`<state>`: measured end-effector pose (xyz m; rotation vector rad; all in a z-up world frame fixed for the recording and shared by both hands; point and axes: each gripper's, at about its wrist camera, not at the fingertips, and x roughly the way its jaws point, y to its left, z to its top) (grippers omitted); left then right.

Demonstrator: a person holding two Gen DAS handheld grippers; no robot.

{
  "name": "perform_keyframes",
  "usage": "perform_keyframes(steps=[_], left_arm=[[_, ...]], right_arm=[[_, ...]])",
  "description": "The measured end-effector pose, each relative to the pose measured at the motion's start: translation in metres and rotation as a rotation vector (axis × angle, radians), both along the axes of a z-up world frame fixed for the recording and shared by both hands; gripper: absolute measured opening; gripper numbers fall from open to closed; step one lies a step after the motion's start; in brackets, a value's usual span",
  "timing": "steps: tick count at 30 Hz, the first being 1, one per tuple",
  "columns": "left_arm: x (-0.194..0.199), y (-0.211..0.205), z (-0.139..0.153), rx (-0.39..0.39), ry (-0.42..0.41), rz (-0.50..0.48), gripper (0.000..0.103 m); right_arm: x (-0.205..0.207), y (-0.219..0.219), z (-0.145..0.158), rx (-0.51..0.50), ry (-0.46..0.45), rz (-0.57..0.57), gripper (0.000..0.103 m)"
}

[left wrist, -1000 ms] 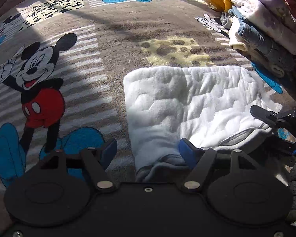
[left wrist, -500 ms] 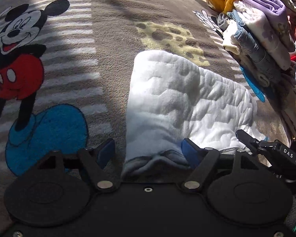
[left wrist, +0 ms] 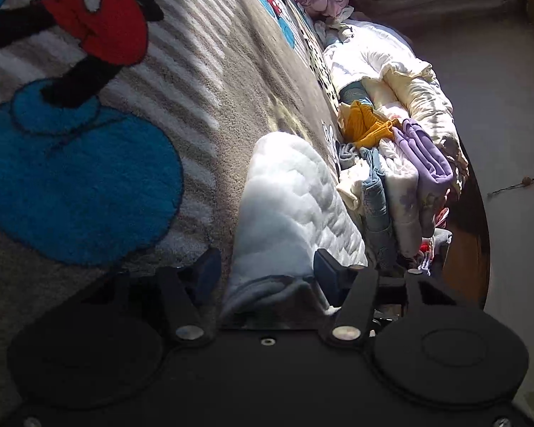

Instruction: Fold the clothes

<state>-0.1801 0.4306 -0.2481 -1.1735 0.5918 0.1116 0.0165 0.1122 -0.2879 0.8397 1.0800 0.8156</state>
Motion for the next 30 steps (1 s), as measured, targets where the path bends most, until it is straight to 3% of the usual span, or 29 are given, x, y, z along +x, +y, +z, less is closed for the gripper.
perform_keyframes(steps=[1,5,11,17,21,24,25,26,27,29,30], left_arm=[[0.006,-0.006,0.003,0.015,0.011,-0.036,0.056],[0.011,-0.029,0.017,0.158,0.011,-0.053,0.038],[-0.037,-0.031,0.033,0.243,-0.069,0.030,0.037],[-0.143,-0.009,0.045,0.269,-0.160,0.321,0.036],[-0.217,-0.007,0.069,0.383,-0.197,0.537,0.036],[-0.266,-0.004,0.062,0.330,-0.209,0.680,0.037],[-0.273,0.000,0.052,0.288,-0.171,0.709,0.042],[-0.280,0.003,0.041,0.245,-0.129,0.737,0.056],[-0.287,0.006,0.031,0.202,-0.088,0.765,0.064],[-0.300,0.008,0.021,0.133,-0.114,0.801,0.067],[-0.307,0.009,0.017,0.100,-0.129,0.818,0.069]], right_arm=[[0.000,0.002,0.003,-0.004,-0.015,0.009,0.031],[0.003,0.008,0.016,-0.013,-0.052,0.022,0.032],[0.002,0.028,0.050,0.025,-0.136,0.104,0.032],[-0.021,0.101,0.077,0.092,-0.189,0.302,0.032],[-0.052,0.169,0.094,0.157,-0.215,0.469,0.031],[-0.080,0.221,0.100,0.197,-0.208,0.574,0.031],[-0.088,0.235,0.094,0.165,-0.195,0.596,0.031],[-0.096,0.249,0.085,0.112,-0.178,0.614,0.031],[-0.104,0.262,0.075,0.058,-0.161,0.631,0.033],[-0.115,0.276,0.048,-0.080,-0.115,0.639,0.038],[-0.118,0.268,0.040,-0.058,-0.089,0.612,0.038]])
